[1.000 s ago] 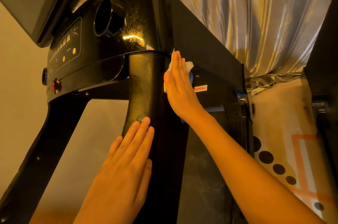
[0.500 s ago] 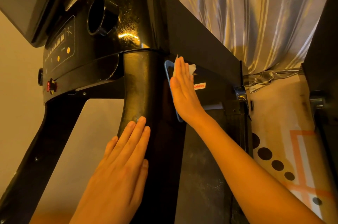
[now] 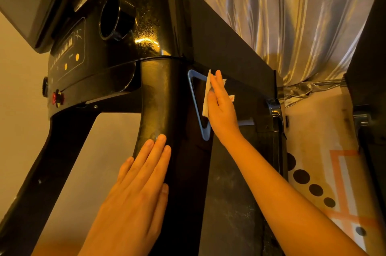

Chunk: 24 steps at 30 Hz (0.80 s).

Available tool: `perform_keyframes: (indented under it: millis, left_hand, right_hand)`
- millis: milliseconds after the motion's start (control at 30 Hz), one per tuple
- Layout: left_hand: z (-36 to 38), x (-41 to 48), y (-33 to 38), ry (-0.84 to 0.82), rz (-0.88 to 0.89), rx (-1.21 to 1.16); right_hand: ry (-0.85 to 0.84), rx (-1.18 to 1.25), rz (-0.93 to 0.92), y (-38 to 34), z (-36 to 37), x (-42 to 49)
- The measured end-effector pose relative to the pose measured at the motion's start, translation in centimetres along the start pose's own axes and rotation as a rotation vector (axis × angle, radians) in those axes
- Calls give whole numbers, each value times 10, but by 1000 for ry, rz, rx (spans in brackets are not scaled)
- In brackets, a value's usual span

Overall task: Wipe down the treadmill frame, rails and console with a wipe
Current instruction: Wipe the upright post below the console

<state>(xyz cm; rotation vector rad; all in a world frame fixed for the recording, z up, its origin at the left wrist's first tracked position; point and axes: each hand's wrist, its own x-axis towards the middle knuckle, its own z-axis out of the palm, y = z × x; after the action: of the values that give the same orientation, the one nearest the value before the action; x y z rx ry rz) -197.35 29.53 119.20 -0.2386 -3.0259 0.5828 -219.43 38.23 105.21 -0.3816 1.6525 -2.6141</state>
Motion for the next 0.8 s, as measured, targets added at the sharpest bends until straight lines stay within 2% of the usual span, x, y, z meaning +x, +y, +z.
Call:
perform_keyframes:
  millis: [67,167,200,367,500,600,700,800]
  left_hand:
    - [0,0,0,3,4,3]
    - [0,-1,0,-8,-4,-12]
    - [0,-2,0,-10,-7,-15]
    - [-1,-1,0,-35,-5,-12]
    - [1,-1,1,-6,-14,8]
    - [4,-2,1,26,-4,30]
    - [4,-1,1,48,8,68]
    - [4,-1,2,39,3,77]
  right_hand:
    - [-40,-52,1,-1,7,5]
    - [-86,-364,-10,4,11,9]
    - [-89,-395,-11,6,11,5]
    - [-89,-70,71,14,9,-23]
    - [-74,-283,108,2,10,-3]
    - [-152,-340,-18,-19,18,-2]
    - [-219,-268,-136,-44,27,-8]
    - [-237,-206,-157,-55,33,-11]
